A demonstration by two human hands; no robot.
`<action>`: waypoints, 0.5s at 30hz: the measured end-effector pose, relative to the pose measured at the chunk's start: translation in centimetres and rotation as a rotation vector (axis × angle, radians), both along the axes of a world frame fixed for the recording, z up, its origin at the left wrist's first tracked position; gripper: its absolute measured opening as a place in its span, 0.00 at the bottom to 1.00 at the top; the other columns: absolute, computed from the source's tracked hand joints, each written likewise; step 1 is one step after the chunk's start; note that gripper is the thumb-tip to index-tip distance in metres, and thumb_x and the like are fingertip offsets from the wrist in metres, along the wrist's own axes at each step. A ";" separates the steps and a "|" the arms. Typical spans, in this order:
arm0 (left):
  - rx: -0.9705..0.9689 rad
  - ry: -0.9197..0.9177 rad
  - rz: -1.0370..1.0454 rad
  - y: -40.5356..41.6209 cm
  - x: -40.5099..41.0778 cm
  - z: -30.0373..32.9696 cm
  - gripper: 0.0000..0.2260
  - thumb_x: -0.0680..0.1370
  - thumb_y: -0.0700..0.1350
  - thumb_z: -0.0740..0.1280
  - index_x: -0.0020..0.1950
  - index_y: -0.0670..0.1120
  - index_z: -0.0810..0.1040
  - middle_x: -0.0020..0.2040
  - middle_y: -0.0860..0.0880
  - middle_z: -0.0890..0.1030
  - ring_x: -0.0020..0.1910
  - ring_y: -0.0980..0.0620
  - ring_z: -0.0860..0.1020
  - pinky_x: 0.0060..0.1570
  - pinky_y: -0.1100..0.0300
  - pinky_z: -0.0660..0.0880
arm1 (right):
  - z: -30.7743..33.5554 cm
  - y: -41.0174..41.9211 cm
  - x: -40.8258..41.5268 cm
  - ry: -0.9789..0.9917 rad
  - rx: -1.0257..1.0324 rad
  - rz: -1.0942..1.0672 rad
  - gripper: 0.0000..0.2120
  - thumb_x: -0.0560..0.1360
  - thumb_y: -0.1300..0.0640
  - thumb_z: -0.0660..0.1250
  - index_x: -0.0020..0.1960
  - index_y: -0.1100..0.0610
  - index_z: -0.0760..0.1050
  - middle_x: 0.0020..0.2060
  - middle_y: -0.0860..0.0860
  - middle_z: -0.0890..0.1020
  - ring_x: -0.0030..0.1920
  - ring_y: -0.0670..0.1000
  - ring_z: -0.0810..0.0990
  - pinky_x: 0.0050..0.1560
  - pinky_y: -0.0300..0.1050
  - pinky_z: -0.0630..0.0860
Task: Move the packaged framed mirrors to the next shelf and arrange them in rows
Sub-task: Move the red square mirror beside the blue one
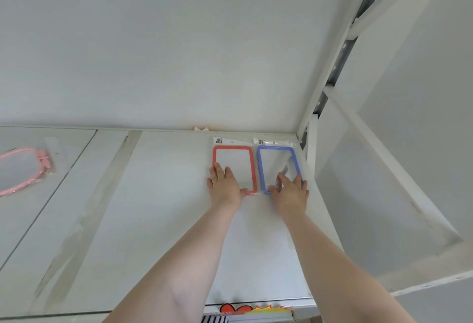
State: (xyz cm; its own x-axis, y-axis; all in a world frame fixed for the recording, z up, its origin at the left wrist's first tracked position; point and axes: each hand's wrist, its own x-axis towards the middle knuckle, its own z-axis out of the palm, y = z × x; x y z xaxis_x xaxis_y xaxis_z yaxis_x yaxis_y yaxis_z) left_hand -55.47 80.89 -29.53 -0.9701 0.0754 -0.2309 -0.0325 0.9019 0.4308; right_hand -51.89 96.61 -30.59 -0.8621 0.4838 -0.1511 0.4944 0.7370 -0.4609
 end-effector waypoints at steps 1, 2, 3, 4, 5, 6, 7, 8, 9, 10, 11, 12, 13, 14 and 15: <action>-0.003 0.004 -0.003 0.0 0.0 -0.1 0.39 0.77 0.57 0.64 0.79 0.42 0.48 0.79 0.40 0.40 0.79 0.42 0.41 0.77 0.47 0.45 | -0.1 0.0 0.0 -0.005 0.005 -0.003 0.24 0.78 0.46 0.62 0.73 0.46 0.64 0.78 0.57 0.51 0.78 0.61 0.47 0.77 0.56 0.47; -0.002 0.007 -0.005 0.0 0.0 -0.1 0.39 0.77 0.57 0.64 0.79 0.42 0.49 0.79 0.40 0.40 0.79 0.42 0.41 0.77 0.47 0.45 | -0.1 0.0 0.0 -0.012 0.012 -0.005 0.24 0.79 0.45 0.61 0.73 0.46 0.64 0.78 0.57 0.51 0.78 0.61 0.46 0.77 0.55 0.47; -0.001 0.008 -0.006 -0.1 0.0 -0.1 0.38 0.77 0.57 0.64 0.79 0.43 0.49 0.79 0.40 0.40 0.79 0.42 0.41 0.77 0.48 0.45 | -0.1 0.0 -0.1 -0.020 0.017 -0.005 0.24 0.79 0.45 0.61 0.74 0.46 0.63 0.78 0.57 0.51 0.78 0.61 0.46 0.77 0.55 0.47; 0.000 0.007 -0.006 -0.2 0.0 -0.1 0.38 0.77 0.57 0.65 0.79 0.43 0.49 0.79 0.40 0.41 0.79 0.42 0.41 0.77 0.48 0.45 | 0.0 -0.1 -0.1 -0.029 0.020 -0.004 0.25 0.79 0.45 0.61 0.74 0.46 0.63 0.78 0.57 0.51 0.78 0.61 0.46 0.77 0.55 0.47; -0.001 0.008 -0.008 -0.2 -0.1 -0.2 0.38 0.77 0.57 0.65 0.79 0.43 0.49 0.79 0.41 0.41 0.79 0.42 0.41 0.77 0.48 0.45 | 0.0 -0.1 -0.1 -0.034 0.021 -0.004 0.25 0.78 0.45 0.61 0.74 0.46 0.63 0.78 0.57 0.51 0.78 0.61 0.46 0.77 0.55 0.47; -0.002 0.010 -0.010 -0.2 -0.1 -0.2 0.38 0.77 0.57 0.65 0.79 0.43 0.49 0.79 0.40 0.41 0.79 0.42 0.41 0.77 0.47 0.45 | 0.1 -0.1 -0.1 -0.035 0.019 -0.006 0.25 0.78 0.45 0.62 0.74 0.46 0.62 0.78 0.57 0.51 0.78 0.61 0.46 0.77 0.55 0.47; -0.002 0.010 -0.013 -0.2 -0.1 -0.2 0.38 0.77 0.56 0.64 0.79 0.43 0.49 0.79 0.40 0.41 0.79 0.42 0.41 0.77 0.47 0.44 | 0.1 -0.2 0.0 -0.030 0.015 -0.013 0.25 0.78 0.45 0.62 0.74 0.46 0.63 0.78 0.57 0.51 0.78 0.61 0.46 0.77 0.55 0.47; -0.004 0.012 -0.014 -0.2 0.0 -0.1 0.38 0.77 0.57 0.64 0.79 0.43 0.48 0.79 0.40 0.41 0.79 0.42 0.40 0.76 0.47 0.44 | 0.3 -0.3 0.0 -0.017 0.018 -0.021 0.26 0.78 0.45 0.62 0.74 0.46 0.63 0.78 0.57 0.51 0.78 0.61 0.46 0.77 0.55 0.48; -0.008 0.020 -0.013 -0.3 0.0 0.1 0.38 0.77 0.57 0.64 0.79 0.44 0.48 0.79 0.40 0.41 0.79 0.41 0.40 0.76 0.46 0.43 | 0.4 -0.4 0.0 0.006 0.027 -0.028 0.25 0.78 0.45 0.63 0.74 0.46 0.63 0.78 0.56 0.52 0.78 0.60 0.46 0.77 0.55 0.49; -0.008 0.036 -0.012 -0.4 -0.1 0.3 0.37 0.78 0.57 0.63 0.79 0.45 0.49 0.79 0.40 0.41 0.79 0.41 0.40 0.76 0.46 0.42 | 0.8 -0.5 0.1 0.031 0.038 -0.029 0.25 0.78 0.46 0.63 0.73 0.46 0.64 0.78 0.55 0.53 0.78 0.60 0.47 0.76 0.55 0.51; 0.002 0.057 -0.011 -0.5 -0.1 0.7 0.36 0.78 0.57 0.63 0.79 0.45 0.51 0.79 0.40 0.43 0.79 0.42 0.40 0.76 0.46 0.42 | 1.2 -0.7 0.1 0.051 0.046 -0.023 0.25 0.78 0.46 0.63 0.73 0.46 0.65 0.78 0.53 0.55 0.78 0.59 0.49 0.76 0.54 0.54; 0.023 0.082 -0.011 -0.7 -0.1 1.3 0.34 0.78 0.57 0.62 0.78 0.45 0.53 0.80 0.40 0.45 0.79 0.42 0.43 0.76 0.46 0.44 | 1.7 -0.9 0.3 0.060 0.051 -0.011 0.24 0.78 0.46 0.63 0.73 0.46 0.65 0.77 0.53 0.57 0.77 0.58 0.52 0.75 0.54 0.57; 0.053 0.106 -0.014 -0.9 -0.1 2.1 0.31 0.78 0.56 0.63 0.77 0.45 0.57 0.79 0.41 0.50 0.79 0.43 0.48 0.76 0.47 0.47 | 2.4 -1.1 0.4 0.064 0.052 0.006 0.24 0.77 0.47 0.64 0.73 0.47 0.66 0.77 0.52 0.60 0.77 0.57 0.55 0.74 0.54 0.60; 0.086 0.118 -0.022 -1.3 0.1 3.0 0.29 0.78 0.54 0.63 0.76 0.46 0.60 0.78 0.42 0.57 0.78 0.44 0.55 0.75 0.50 0.53 | 3.2 -1.4 0.7 0.067 0.043 0.026 0.24 0.77 0.48 0.65 0.72 0.48 0.67 0.75 0.52 0.64 0.75 0.57 0.58 0.72 0.53 0.63; 0.113 0.114 -0.036 -1.7 0.3 4.1 0.27 0.78 0.51 0.64 0.75 0.46 0.63 0.76 0.43 0.63 0.75 0.44 0.62 0.73 0.52 0.59 | 4.3 -1.7 1.0 0.070 0.018 0.042 0.24 0.76 0.49 0.66 0.71 0.49 0.68 0.73 0.52 0.68 0.73 0.56 0.62 0.70 0.53 0.67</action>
